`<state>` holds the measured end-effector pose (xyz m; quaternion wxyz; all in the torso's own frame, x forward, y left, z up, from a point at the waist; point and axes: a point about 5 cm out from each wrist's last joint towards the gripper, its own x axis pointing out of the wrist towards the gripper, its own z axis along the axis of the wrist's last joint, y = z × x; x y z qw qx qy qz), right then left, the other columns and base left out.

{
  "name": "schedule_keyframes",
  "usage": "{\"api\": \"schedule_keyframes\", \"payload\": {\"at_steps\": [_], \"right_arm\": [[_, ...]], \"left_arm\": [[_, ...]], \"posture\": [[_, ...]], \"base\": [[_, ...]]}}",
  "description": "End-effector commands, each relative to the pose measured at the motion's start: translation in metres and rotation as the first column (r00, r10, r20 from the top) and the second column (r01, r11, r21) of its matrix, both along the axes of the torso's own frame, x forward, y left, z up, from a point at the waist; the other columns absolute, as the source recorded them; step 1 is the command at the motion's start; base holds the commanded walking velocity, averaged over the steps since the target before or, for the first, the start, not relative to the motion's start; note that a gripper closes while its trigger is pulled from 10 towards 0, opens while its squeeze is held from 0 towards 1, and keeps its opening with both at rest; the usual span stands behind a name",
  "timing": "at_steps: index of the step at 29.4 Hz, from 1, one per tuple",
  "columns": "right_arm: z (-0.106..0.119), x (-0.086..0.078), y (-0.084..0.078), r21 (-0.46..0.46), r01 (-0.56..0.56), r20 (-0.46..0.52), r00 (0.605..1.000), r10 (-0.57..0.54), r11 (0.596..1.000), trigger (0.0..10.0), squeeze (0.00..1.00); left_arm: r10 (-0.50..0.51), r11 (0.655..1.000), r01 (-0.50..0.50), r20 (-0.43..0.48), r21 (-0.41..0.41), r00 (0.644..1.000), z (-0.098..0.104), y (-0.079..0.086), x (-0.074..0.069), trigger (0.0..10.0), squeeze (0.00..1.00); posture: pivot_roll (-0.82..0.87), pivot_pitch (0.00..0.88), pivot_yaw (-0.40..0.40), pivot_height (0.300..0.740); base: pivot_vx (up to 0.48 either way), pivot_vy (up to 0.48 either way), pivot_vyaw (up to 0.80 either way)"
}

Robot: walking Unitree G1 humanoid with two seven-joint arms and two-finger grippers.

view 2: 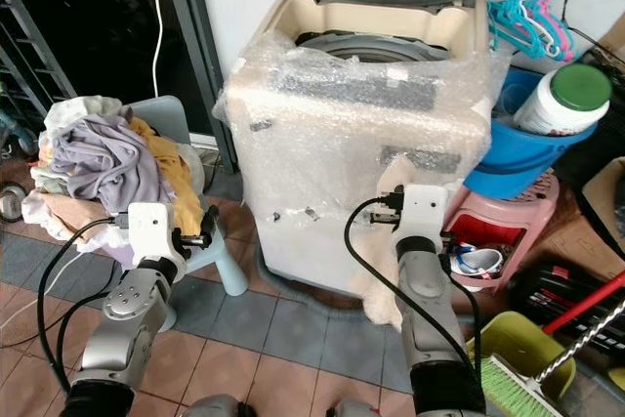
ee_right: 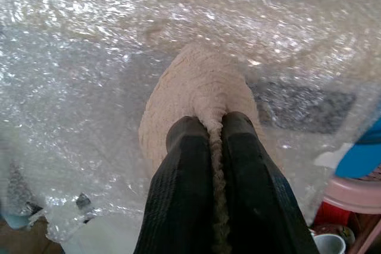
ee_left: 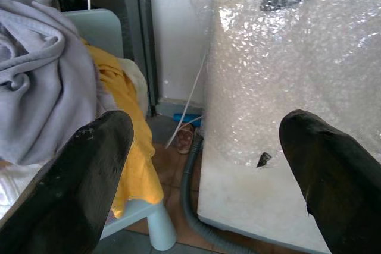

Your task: Clothes washing

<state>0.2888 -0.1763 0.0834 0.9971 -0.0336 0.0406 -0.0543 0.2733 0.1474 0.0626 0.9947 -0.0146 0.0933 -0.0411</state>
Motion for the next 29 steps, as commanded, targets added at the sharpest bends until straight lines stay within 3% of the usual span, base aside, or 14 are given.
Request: {"api": "schedule_keyframes", "payload": {"at_steps": [1,8,23,29], "right_arm": [[0.0106,0.005,0.0051,0.001,-0.028,0.037,0.999,0.028,1.0,10.0,0.0],[0.0142,0.0073,0.0035,0.006,-0.022,0.036,0.999,0.022,1.0,10.0,0.0],[0.0124,0.0057,0.0056,0.007,-0.027,0.025,0.999,0.027,1.0,10.0,0.0],[0.0144,0.0067,0.0046,0.004,-0.027,0.036,0.999,0.027,1.0,10.0,0.0]], "left_arm": [[-0.012,1.0,0.012,0.015,0.011,1.0,0.0055,0.0013,0.0017,10.0,0.0],[-0.006,1.0,0.006,-0.002,0.014,1.0,0.005,0.0017,0.0027,10.0,0.0],[-0.016,1.0,0.016,-0.007,0.02,1.0,0.0077,0.0011,0.0014,10.0,0.0],[-0.013,0.999,0.013,-0.002,0.038,1.0,0.0094,0.0014,0.0003,10.0,0.0]], "posture": [[-0.04,0.0,0.016,0.74],[-0.04,0.0,0.005,0.74],[-0.04,0.0,0.009,0.74],[-0.04,0.0,0.015,0.74]], "base": [[0.352,0.326,0.0],[0.352,0.326,-0.37],[0.0,0.0,-0.71],[0.0,0.0,-0.22]]}}
